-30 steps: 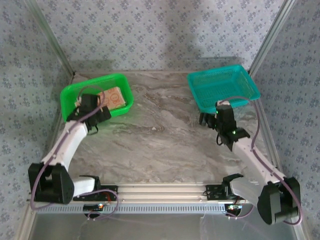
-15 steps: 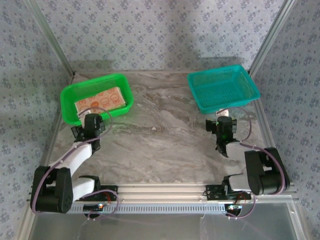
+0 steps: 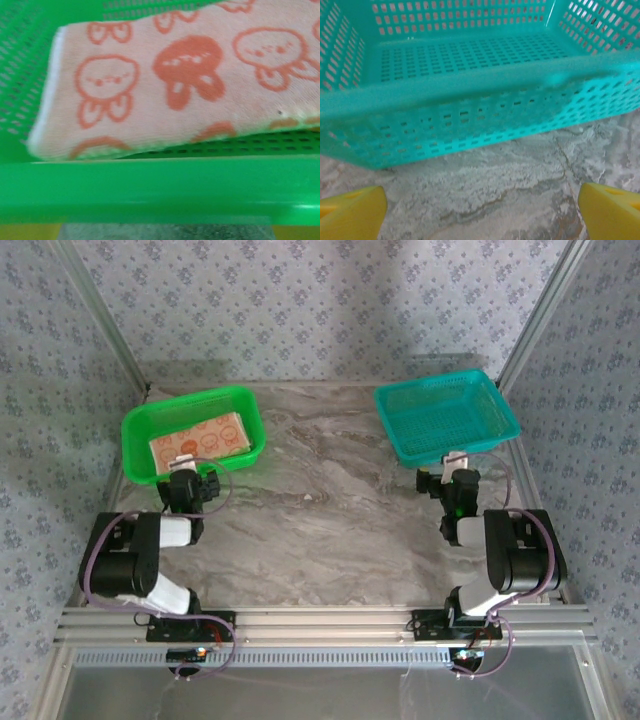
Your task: Fold and stack the towels
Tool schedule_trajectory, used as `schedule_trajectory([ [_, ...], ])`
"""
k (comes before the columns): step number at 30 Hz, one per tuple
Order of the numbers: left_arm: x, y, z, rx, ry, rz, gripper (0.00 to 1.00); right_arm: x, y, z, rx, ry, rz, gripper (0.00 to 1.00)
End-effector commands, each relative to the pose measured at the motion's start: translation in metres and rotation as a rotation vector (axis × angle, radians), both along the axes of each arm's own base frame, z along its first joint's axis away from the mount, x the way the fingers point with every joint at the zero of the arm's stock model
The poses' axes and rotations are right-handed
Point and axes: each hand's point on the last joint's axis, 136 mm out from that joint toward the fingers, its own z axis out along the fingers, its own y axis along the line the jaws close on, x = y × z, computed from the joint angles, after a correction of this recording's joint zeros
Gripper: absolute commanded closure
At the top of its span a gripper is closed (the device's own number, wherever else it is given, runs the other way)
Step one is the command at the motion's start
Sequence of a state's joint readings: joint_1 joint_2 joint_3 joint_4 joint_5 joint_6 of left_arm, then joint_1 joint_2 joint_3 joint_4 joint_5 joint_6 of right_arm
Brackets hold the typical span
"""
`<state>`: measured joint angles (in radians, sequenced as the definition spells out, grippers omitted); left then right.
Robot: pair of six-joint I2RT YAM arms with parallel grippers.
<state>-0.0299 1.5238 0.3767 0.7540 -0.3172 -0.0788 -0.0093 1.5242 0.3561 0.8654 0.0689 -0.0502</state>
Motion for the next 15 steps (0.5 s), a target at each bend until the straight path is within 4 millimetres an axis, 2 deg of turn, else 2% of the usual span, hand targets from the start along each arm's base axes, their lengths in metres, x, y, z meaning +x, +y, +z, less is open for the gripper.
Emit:
schedule_trajectory([
  [1,0.0175,-0.0085,0.0229,-0.024,-0.105,-0.073,0.00,0.0040,-0.0017,0.0032,0.020,-0.007,-0.009,0.00],
  [15,0.0167,-0.0084,0.0215,-0.024,-0.097,-0.073,0.00,0.0060,-0.0020,0.0032,0.040,-0.003,0.006,0.00],
])
